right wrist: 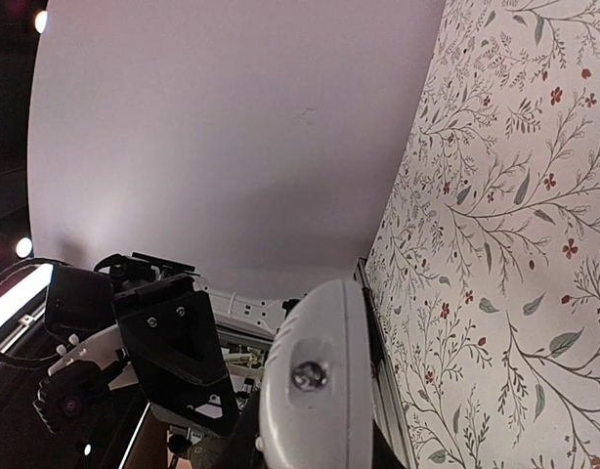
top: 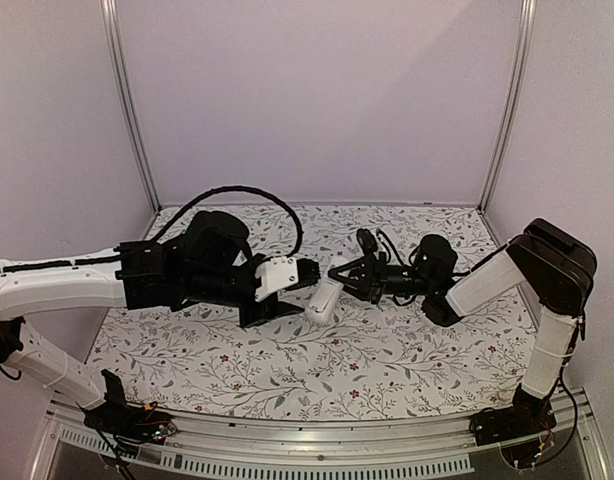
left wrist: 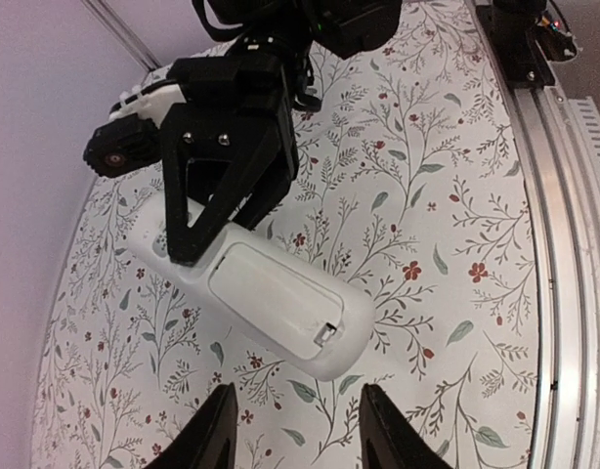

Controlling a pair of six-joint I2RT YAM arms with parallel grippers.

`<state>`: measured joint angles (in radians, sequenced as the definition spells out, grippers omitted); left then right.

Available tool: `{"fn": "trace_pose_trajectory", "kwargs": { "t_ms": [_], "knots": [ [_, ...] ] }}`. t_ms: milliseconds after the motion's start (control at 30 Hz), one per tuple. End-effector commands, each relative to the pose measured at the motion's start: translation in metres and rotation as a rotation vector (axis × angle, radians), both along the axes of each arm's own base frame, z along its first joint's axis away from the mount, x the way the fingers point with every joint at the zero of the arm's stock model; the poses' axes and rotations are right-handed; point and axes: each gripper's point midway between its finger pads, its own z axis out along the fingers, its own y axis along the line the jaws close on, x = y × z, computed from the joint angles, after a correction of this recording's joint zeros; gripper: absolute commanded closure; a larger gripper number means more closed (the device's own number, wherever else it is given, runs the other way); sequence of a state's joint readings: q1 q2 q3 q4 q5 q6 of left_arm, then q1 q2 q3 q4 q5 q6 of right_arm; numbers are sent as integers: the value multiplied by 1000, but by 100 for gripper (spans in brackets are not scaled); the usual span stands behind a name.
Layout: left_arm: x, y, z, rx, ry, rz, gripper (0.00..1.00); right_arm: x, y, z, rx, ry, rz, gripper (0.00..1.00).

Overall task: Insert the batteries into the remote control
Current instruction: Press the battery cover on the remote control.

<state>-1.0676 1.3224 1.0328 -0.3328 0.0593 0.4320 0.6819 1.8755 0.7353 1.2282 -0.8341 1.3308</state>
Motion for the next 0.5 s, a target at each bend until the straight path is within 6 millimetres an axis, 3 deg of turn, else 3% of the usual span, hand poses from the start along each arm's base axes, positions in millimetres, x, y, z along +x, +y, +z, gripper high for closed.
{"fn": "trace_pose_trajectory", "kwargs": {
  "t_ms": [0, 467],
  "knots": [
    [-10, -8, 0, 13, -78, -83, 58, -8, 10, 7, 29, -10, 55, 100],
    [-24, -20, -12, 46, -75, -165, 70, -14, 15, 4, 28, 3, 78, 100]
  ]
}}
